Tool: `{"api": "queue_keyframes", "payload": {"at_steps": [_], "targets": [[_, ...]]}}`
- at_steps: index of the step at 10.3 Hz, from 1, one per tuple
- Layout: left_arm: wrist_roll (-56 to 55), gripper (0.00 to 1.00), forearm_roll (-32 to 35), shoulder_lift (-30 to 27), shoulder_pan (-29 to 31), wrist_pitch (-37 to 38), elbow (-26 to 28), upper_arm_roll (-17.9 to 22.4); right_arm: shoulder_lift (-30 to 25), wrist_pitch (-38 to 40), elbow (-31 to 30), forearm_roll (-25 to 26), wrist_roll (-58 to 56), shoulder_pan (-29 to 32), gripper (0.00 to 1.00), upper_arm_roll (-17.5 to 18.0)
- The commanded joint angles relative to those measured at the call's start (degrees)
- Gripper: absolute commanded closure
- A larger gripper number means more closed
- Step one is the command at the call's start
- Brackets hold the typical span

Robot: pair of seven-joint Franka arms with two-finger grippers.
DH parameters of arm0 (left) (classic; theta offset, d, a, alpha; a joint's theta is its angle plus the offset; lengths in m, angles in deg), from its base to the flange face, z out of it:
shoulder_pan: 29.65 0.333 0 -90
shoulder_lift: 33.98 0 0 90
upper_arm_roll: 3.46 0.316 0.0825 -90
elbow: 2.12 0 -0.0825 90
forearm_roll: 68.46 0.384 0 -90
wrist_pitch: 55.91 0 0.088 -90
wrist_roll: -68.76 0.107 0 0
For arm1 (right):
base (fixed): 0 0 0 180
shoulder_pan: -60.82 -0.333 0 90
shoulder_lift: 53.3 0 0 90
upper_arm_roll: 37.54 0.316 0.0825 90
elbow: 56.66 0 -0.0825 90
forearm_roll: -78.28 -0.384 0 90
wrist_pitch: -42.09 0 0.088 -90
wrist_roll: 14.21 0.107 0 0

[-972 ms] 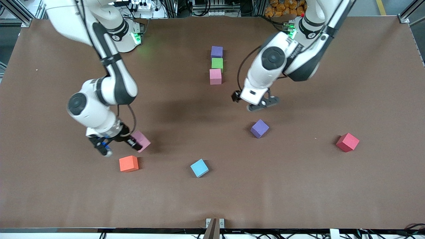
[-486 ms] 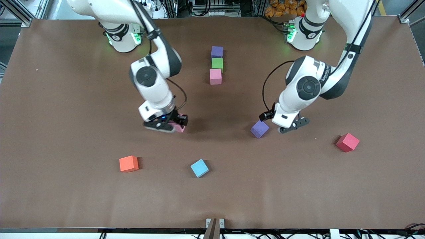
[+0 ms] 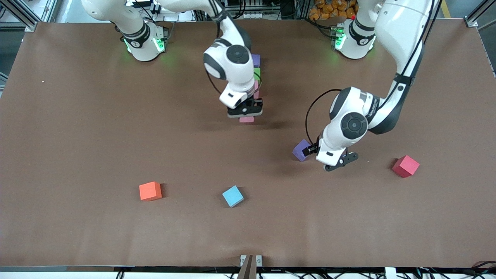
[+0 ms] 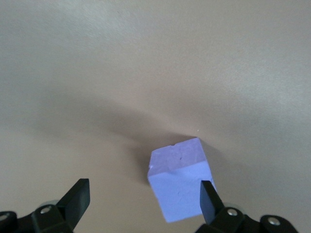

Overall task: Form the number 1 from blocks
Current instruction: 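Carry the pink cube with the right gripper while the left gripper reaches lavender, then place the pink cube beside pink with the right gripper while the left gripper grasps lavender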

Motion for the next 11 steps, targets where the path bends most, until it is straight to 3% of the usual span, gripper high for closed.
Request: {"api": "queue_keyframes", "payload": {"at_steps": [1, 10, 11], "targets": [[-2.3, 0.00, -3.7, 2.7, -1.2, 0.1, -2.3, 1.1, 0.7, 0.5, 1.0, 1.5, 2.5, -0.5, 0.43, 0.0], [-9.9, 0.00, -6.3, 4.0, -1.6, -2.5, -2.3, 1.1, 2.4, -0.1, -1.4, 0.9, 8.0, -2.1, 0.41, 3.1], [-10.0, 0.00, -6.4, 4.4, -1.6, -3.5, -2.3, 1.1, 2.1, -0.3, -1.8, 0.9, 8.0, -2.1, 0.36, 3.3]]}}
